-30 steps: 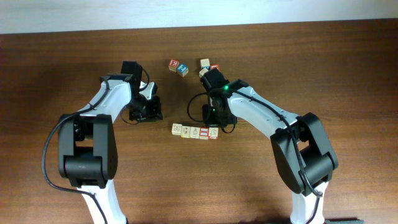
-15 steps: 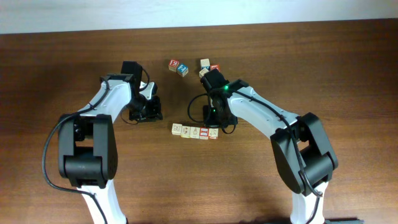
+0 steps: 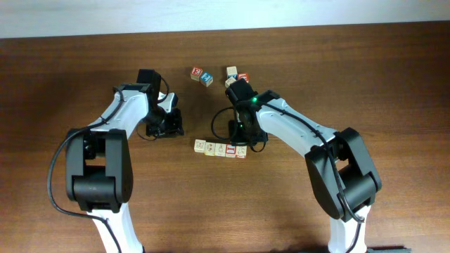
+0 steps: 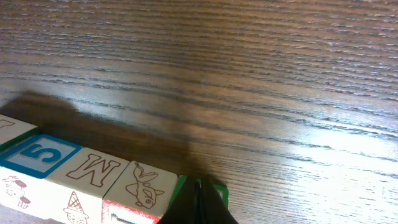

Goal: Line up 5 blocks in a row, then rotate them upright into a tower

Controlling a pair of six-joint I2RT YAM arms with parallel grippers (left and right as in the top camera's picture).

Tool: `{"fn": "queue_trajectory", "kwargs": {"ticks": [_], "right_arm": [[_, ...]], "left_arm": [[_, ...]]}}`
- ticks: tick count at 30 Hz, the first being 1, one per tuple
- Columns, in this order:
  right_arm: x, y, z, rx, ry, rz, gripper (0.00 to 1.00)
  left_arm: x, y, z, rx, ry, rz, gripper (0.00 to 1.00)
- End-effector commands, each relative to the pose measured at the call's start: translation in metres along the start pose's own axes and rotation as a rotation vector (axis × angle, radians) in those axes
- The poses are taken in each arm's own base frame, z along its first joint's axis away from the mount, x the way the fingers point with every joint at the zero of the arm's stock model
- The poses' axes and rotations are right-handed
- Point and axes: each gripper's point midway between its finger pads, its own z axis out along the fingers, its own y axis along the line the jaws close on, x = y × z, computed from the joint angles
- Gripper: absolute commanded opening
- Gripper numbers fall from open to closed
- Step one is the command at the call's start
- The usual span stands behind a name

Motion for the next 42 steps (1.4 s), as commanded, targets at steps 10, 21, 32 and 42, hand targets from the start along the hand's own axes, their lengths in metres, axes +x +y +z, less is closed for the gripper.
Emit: {"fn": "queue_trajectory", "kwargs": {"ticks": [10, 21, 32, 42], "right_arm": [[-0.048, -0.007, -0.086, -0.039, -0.108, 0.029, 0.26], [-0.014, -0.037, -0.244, -0.065, -0.294, -0.023, 0.64], [0.001, -0.047, -0.127, -0.124, -0.16, 0.171, 0.3], [0.025, -0.06, -0.069, -0.121, -0.091, 0.29, 0.26]], "left_arm": [[-0.008, 0.014, -0.005, -0.088, 0.004, -0.008, 0.24], [-0.022, -0.022, -0.15, -0.154, -0.235, 0.12, 0.37], [-0.017, -0.013, -0.123, -0.174, -0.132, 0.323, 0.29], [-0.012, -0.01, -0.069, -0.082, 0.008, 0.378, 0.12]]}}
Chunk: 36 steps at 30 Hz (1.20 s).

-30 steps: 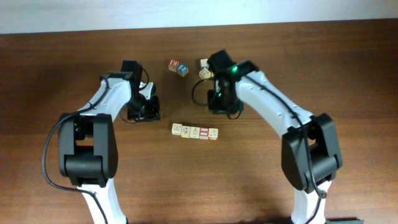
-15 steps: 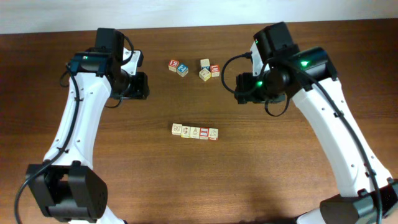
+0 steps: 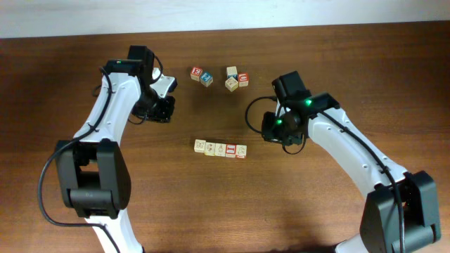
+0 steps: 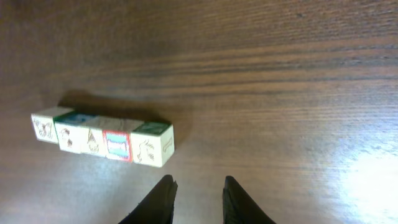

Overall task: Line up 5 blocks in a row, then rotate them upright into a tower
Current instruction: 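Lower the left gripper to the row's left end and right to right end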

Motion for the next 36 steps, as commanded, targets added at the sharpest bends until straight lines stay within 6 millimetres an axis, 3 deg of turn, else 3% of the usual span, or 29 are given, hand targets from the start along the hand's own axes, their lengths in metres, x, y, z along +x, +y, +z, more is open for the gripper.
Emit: {"fn": "queue_trajectory", "kwargs": {"ticks": [1, 6, 8, 14, 20, 29, 36], "right_arm": [[0.014, -0.006, 0.017, -0.02, 0.039, 0.057, 0.26], [0.019, -0.012, 0.036, -0.034, 0.023, 0.052, 0.27], [0.022, -0.016, 0.044, -0.038, 0.017, 0.063, 0.34], [0.02, -0.016, 0.045, -0.038, 0.011, 0.065, 0.41], [0.02, -0.016, 0.045, -0.039, 0.009, 0.064, 0.42], [0.02, -0.016, 0.045, -0.039, 0.009, 0.064, 0.42], [0.02, -0.016, 0.045, -0.039, 0.009, 0.064, 0.42]], "left_arm": [[0.0, -0.005, 0.009, 0.047, 0.007, 0.055, 0.13], [-0.004, -0.014, 0.026, 0.055, 0.027, 0.039, 0.15], [-0.008, -0.02, 0.036, 0.051, 0.029, 0.0, 0.15], [-0.016, -0.021, 0.038, 0.047, 0.002, -0.066, 0.13], [-0.03, -0.049, 0.044, 0.039, -0.035, -0.015, 0.11], [-0.02, -0.082, 0.052, 0.048, 0.011, -0.015, 0.06], [0.005, -0.081, 0.07, 0.012, 0.086, -0.052, 0.03]]}}
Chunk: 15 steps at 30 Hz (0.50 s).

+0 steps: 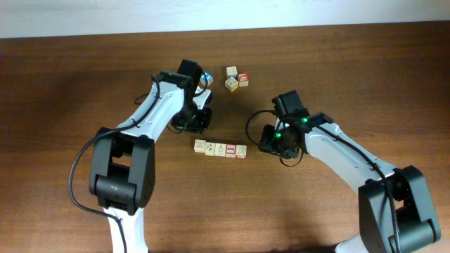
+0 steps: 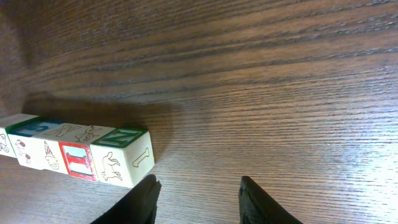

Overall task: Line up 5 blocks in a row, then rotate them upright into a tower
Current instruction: 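Lower the left gripper to the row's left end and right to right end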

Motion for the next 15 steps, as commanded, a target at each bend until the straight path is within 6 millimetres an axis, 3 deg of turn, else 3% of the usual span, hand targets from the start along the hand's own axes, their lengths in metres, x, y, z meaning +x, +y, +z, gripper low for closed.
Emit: {"fn": "queue_trajectory", "kwargs": {"ticks": [1, 15], "right_arm": [[0.001, -0.002, 0.002, 0.004, 0.007, 0.009, 0.42], [0.001, -0.002, 0.002, 0.004, 0.007, 0.009, 0.43]], "left_arm": [[0.006, 0.003, 0.006, -0.012, 0.023, -0.025, 0.03], [0.023, 0.001, 0.006, -0.016, 0.09, -0.033, 0.03]]}}
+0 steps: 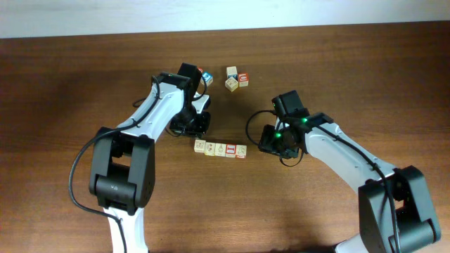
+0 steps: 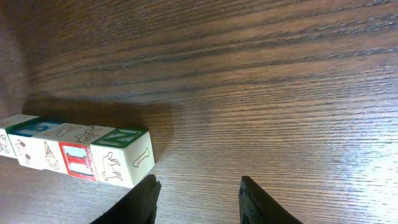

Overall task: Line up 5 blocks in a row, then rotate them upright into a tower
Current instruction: 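Lower the left gripper to the row's left end and right to right end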

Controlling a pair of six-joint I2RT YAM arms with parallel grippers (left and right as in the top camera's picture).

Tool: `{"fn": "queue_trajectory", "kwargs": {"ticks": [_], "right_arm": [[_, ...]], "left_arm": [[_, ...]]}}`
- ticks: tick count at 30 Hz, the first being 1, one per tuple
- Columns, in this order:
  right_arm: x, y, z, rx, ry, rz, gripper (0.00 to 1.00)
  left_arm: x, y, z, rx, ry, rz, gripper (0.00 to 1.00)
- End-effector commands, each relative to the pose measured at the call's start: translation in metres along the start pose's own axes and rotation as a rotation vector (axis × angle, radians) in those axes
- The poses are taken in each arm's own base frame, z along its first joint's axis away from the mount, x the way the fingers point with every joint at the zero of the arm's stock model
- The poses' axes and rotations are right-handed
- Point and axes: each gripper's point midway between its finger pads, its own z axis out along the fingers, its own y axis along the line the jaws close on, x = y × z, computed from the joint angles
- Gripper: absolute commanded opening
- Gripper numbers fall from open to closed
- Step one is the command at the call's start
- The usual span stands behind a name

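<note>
A row of several picture blocks (image 1: 220, 149) lies mid-table. In the right wrist view its right end block (image 2: 129, 158) has a green N on top and an animal drawing on its side. My right gripper (image 2: 198, 198) is open and empty, low over the wood just right of that end block; overhead it is the right gripper (image 1: 271, 140). My left gripper (image 1: 198, 124) hangs just behind the row's left end, apart from it. Whether its fingers are open does not show.
Loose blocks lie at the back: a blue one (image 1: 207, 76) beside the left arm, and three together (image 1: 235, 79). Both arms reach in from the near side, left and right of the row.
First my right gripper was shut, down at the row's right end, with the left gripper off to the left. Then the right one stood back to the right, slightly open, and the left arm farther back. Later the right opened wider beside the end block and the left stood behind the row.
</note>
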Motion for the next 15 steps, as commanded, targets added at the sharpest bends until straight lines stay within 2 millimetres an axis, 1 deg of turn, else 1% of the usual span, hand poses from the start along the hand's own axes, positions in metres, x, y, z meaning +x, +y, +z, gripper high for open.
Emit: {"fn": "queue_trajectory", "kwargs": {"ticks": [1, 8, 10, 11, 12, 14, 15], "right_arm": [[0.001, -0.002, 0.002, 0.004, 0.007, 0.009, 0.43], [0.001, -0.002, 0.002, 0.004, 0.007, 0.009, 0.43], [0.001, -0.002, 0.002, 0.003, 0.006, 0.009, 0.43], [0.001, -0.002, 0.002, 0.003, 0.005, 0.009, 0.42], [0.001, -0.002, 0.002, 0.002, 0.005, 0.009, 0.43], [0.0, -0.001, 0.002, 0.0, 0.002, 0.008, 0.43], [0.0, -0.001, 0.002, -0.004, 0.004, 0.008, 0.43]], "left_arm": [[0.006, 0.0, 0.005, -0.009, 0.026, -0.013, 0.03], [0.007, 0.0, 0.004, -0.009, 0.029, -0.014, 0.03], [0.003, 0.001, 0.005, -0.011, 0.016, -0.012, 0.06], [-0.002, 0.003, 0.003, -0.022, -0.004, -0.01, 0.06], [-0.007, 0.004, -0.002, -0.021, -0.022, -0.013, 0.09], [-0.021, 0.011, -0.023, -0.019, -0.062, -0.034, 0.14], [-0.027, 0.019, -0.038, -0.026, -0.083, -0.051, 0.16]]}}
